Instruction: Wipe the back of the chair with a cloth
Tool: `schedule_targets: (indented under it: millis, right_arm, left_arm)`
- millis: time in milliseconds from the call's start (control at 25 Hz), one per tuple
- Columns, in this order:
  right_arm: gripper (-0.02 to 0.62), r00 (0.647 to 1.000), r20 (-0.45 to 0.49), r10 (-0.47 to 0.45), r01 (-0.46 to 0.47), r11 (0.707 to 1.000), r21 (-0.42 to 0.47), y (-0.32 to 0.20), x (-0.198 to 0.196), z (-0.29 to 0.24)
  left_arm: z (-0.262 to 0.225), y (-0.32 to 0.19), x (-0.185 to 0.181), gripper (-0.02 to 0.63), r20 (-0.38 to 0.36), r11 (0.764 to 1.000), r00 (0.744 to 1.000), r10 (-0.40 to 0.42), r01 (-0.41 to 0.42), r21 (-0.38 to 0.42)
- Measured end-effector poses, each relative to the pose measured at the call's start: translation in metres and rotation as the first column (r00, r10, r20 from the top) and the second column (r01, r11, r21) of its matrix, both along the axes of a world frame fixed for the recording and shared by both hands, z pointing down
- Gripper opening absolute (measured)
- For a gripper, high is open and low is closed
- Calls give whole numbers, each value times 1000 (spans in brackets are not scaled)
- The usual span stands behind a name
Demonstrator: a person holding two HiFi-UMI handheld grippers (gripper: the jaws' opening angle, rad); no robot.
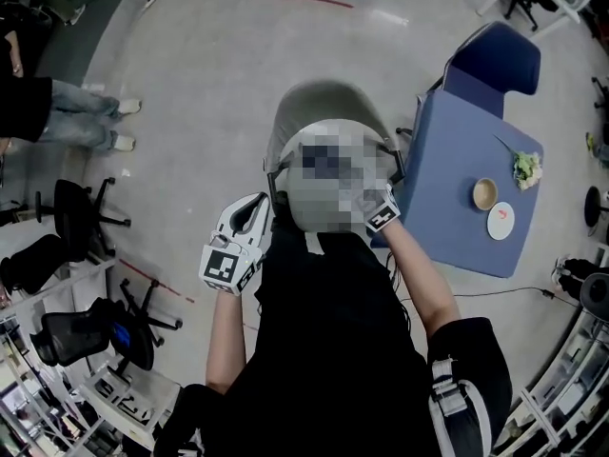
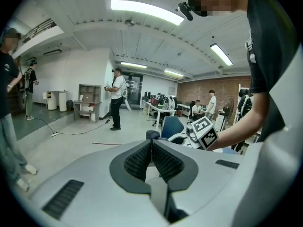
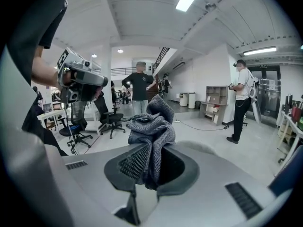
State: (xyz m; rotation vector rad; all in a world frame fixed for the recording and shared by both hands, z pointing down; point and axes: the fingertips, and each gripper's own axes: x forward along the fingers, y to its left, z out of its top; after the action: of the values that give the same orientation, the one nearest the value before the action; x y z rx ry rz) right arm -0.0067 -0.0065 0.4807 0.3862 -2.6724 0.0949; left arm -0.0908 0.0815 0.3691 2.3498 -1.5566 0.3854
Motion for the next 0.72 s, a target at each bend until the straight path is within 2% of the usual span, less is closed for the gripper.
schedule_targets:
  millis: [280, 720]
  right_arm:
    - [75, 998, -55, 17, -17, 1000, 0, -37, -22, 40]
    - [75, 986, -169, -5, 9, 1000, 19, -95, -87, 106]
  left_arm:
    - [17, -50, 4, 28, -11, 995, 995, 96, -96, -15]
    - [47, -106, -48, 28, -22, 983, 986, 168, -169, -78]
